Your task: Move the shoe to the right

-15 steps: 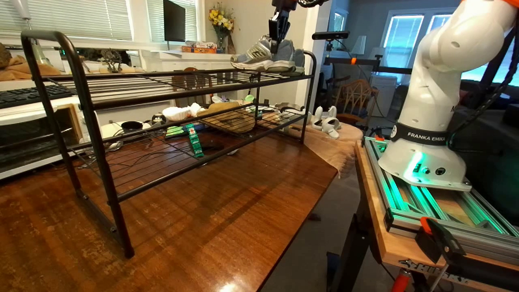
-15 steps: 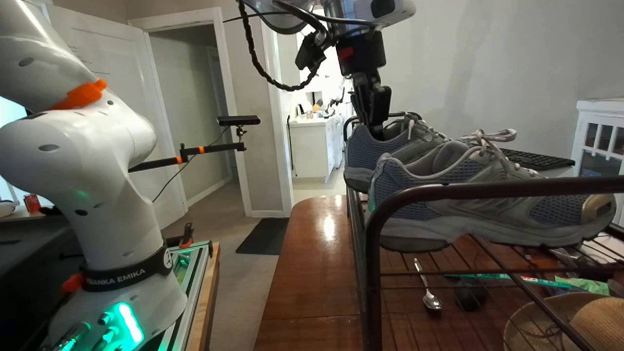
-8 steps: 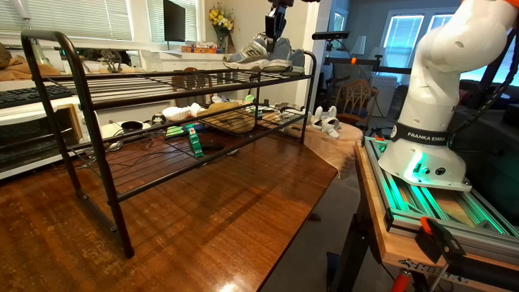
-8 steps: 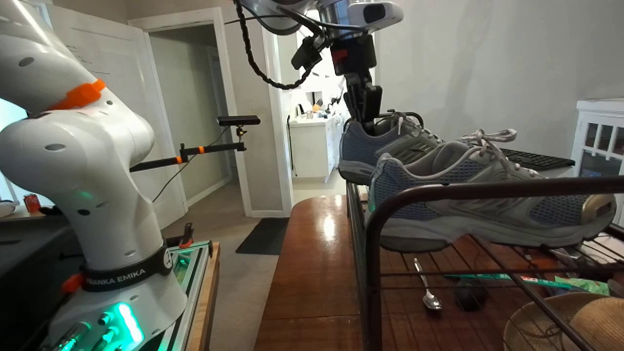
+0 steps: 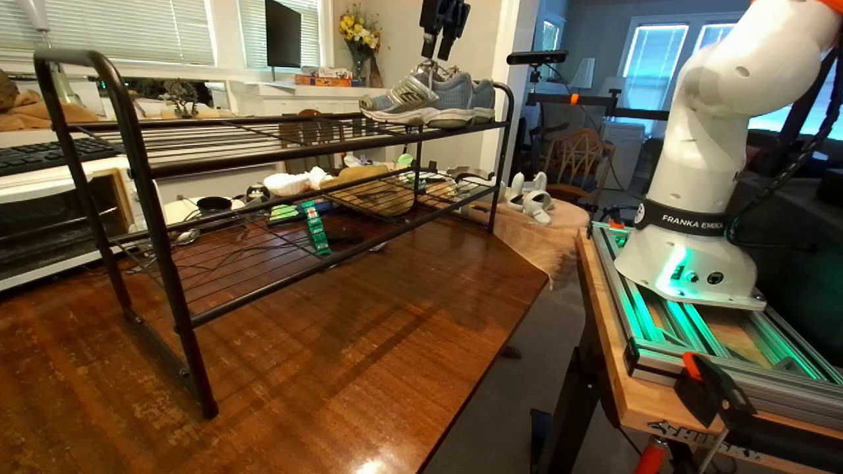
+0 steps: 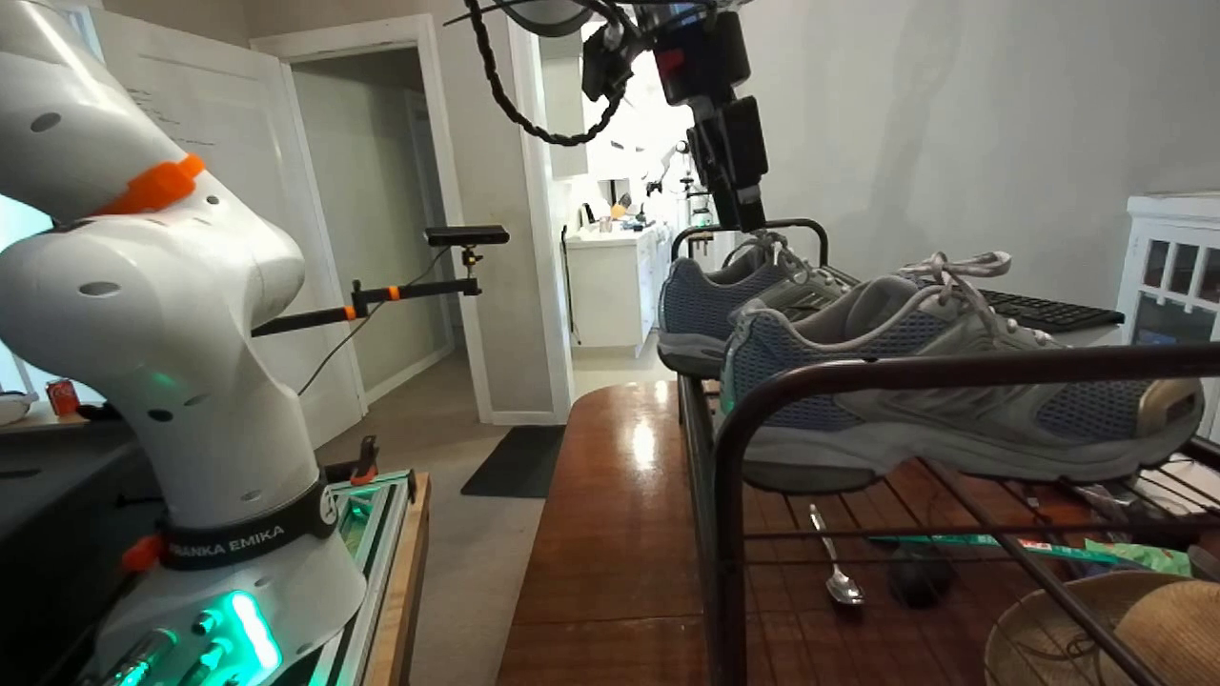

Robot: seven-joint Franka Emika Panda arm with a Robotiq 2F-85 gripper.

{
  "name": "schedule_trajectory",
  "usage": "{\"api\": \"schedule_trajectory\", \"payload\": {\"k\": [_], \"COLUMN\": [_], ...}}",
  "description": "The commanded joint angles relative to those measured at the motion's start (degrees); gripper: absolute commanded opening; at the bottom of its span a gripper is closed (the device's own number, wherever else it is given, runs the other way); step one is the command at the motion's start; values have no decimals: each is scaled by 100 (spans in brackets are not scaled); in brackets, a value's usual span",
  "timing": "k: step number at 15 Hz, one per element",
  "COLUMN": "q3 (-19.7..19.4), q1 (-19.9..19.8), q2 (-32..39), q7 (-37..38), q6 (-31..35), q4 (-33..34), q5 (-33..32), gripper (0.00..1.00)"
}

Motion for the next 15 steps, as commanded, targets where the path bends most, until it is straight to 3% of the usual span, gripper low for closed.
{"api": "schedule_trajectory", "payload": {"k": [1,8,15], "q3": [-17,-26,-124], "q1": [-255,-923,-1160], "q2": [-126,-315,-405], "q7": [363,1044,1176], "q6": [-67,211,232], "q4": [102,192,297], "q5": [-142,-859,-937], "gripper": [100,99,100]}}
